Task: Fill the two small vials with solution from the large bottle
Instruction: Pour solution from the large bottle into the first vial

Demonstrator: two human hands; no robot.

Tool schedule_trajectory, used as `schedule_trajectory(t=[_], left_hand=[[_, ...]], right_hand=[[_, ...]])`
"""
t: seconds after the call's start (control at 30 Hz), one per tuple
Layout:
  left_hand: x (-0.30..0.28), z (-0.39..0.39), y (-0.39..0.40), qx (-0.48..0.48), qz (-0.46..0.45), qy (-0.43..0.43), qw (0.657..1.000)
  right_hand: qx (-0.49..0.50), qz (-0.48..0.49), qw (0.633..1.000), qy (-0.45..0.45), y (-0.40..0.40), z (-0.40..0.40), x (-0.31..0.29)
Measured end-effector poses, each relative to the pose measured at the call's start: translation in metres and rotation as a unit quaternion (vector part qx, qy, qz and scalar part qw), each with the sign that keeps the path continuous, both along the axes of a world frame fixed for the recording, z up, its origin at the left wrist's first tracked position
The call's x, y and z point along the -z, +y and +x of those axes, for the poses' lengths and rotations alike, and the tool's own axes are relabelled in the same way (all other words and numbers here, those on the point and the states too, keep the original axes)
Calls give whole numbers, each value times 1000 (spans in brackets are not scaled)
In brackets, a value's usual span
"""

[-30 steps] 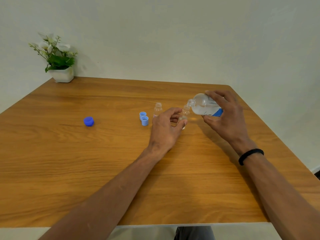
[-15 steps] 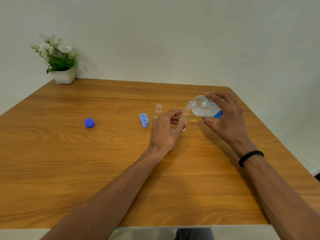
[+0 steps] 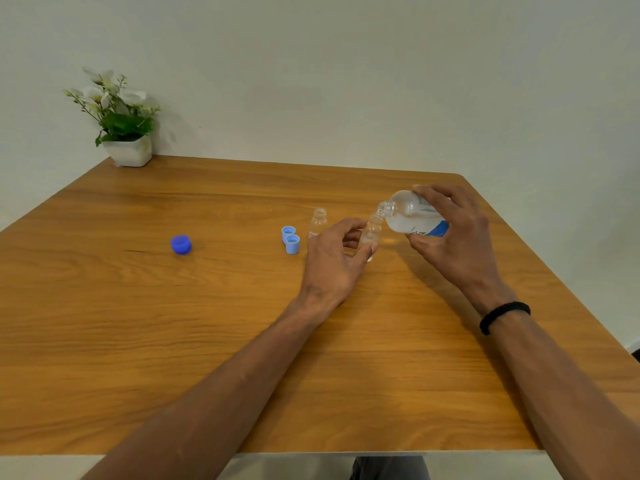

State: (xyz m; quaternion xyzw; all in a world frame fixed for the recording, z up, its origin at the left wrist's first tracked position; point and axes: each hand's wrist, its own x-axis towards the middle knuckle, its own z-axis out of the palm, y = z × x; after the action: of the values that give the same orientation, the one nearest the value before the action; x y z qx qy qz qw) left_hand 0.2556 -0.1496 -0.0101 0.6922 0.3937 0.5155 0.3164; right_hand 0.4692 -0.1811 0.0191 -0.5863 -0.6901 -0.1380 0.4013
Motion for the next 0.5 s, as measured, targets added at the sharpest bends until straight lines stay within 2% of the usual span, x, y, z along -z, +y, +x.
schedule_trajectory(t=[0.5], left_hand=[[-1, -1, -1, -2, 5, 12, 1000]], right_hand=[[3, -3, 1000, 0, -1, 0, -1]])
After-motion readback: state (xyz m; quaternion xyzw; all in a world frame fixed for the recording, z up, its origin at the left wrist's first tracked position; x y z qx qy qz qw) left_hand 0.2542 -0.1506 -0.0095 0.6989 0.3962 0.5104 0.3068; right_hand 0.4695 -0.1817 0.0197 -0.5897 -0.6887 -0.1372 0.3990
